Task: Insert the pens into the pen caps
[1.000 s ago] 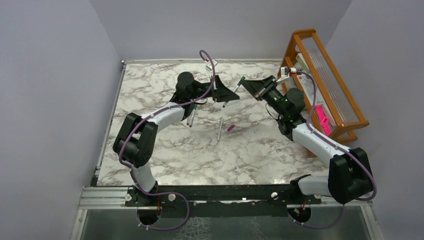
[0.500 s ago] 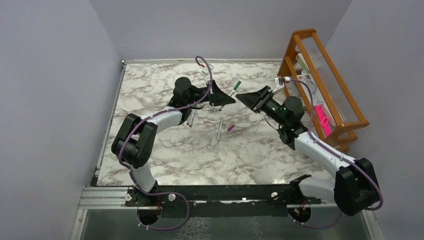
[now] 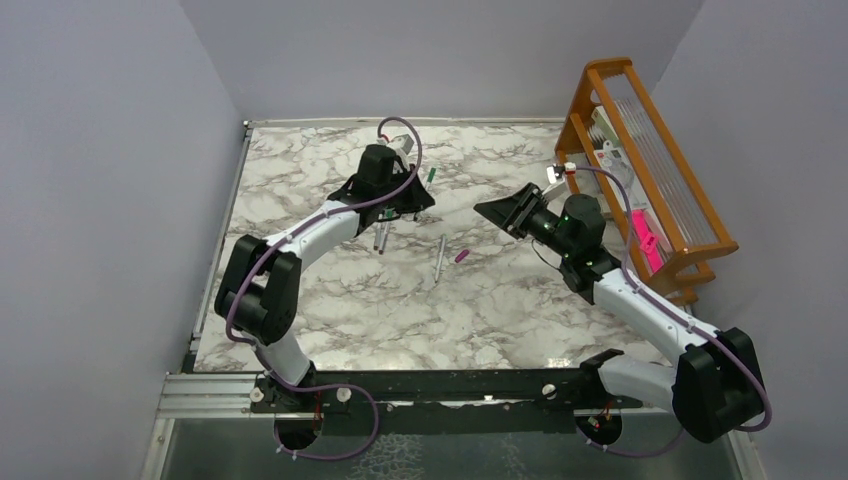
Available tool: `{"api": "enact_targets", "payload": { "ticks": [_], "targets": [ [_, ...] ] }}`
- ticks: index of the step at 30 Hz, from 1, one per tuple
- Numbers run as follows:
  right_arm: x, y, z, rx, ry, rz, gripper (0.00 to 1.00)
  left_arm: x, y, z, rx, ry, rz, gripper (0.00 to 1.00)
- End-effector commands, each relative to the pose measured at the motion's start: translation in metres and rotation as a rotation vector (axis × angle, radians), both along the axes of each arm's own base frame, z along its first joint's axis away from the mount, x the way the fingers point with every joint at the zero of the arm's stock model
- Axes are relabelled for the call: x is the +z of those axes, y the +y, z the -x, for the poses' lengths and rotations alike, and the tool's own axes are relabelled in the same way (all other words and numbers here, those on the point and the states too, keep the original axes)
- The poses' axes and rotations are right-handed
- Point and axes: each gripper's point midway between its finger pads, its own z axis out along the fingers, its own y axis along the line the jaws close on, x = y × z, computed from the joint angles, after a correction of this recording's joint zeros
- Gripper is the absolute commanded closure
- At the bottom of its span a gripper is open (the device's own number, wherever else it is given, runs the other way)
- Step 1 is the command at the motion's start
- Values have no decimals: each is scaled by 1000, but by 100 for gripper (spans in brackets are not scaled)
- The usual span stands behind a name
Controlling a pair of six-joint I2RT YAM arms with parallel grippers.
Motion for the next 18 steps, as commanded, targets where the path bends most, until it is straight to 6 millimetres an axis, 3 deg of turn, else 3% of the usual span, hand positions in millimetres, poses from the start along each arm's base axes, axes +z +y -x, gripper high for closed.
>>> {"api": "enact_targets", "payload": {
  "ticks": [1,7,18],
  "targets": [
    [-14,-5,0,-20,33,52,69,-42,76,0,232,37,-374,100],
    [-21,-3,-1,-10,55,52,72,-74,96,8,270,137,-474,100],
    [-27,-3,-3,-11,66,65,73,-120,96,28,224,314,-533,100]
  ]
}}
